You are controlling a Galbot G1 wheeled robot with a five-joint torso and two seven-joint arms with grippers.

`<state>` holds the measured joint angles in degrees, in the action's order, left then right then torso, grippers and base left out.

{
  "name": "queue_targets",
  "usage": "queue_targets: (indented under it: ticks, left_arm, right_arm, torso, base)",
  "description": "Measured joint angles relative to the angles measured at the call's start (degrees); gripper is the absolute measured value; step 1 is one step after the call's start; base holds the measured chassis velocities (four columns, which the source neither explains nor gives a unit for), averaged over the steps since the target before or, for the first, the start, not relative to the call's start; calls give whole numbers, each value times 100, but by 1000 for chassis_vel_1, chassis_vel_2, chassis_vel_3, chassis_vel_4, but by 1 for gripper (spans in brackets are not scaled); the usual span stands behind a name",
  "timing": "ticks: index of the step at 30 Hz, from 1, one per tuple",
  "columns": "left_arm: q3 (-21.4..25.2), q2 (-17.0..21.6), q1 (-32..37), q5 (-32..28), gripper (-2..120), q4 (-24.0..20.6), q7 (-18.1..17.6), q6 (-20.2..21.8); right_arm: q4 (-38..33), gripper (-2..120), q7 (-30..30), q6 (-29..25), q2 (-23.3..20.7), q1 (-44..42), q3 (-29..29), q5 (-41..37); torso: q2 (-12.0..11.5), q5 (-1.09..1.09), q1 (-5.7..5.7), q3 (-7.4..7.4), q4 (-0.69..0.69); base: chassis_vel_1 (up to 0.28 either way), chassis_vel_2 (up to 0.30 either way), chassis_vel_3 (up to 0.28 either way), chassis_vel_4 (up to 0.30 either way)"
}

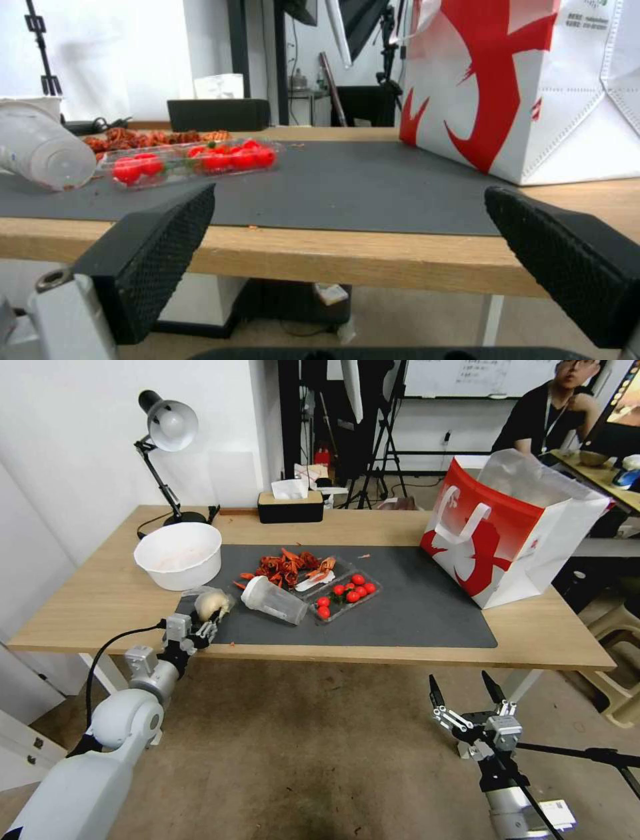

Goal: Pick up the trash from the table and place it into the takeout bag.

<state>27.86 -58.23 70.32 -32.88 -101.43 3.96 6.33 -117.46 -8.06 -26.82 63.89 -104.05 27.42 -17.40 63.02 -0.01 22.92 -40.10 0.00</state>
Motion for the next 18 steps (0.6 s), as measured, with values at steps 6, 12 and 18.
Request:
queue_targets:
  ticks: [6, 12, 18]
  left_arm:
    - [212, 96, 230, -59, 5, -270, 91, -253]
    - [225, 153, 282, -414, 5, -477, 408, -833]
    - [82, 368, 133, -960, 5, -343, 963, -1159]
  right_arm:
    - [23, 100, 5, 14, 13, 59, -59, 7]
    - [21, 100, 5, 20, -12, 66, -62, -1]
    - [14, 100, 6, 8, -18, 45, -61, -6]
  torso:
    - [0, 1, -1, 0, 0]
    - [0, 1, -1, 0, 1]
    - [0, 1, 0, 0, 1]
  base:
    - [0, 0, 0, 0]
    - [0, 0, 0, 0]
    - [0, 0, 0, 0]
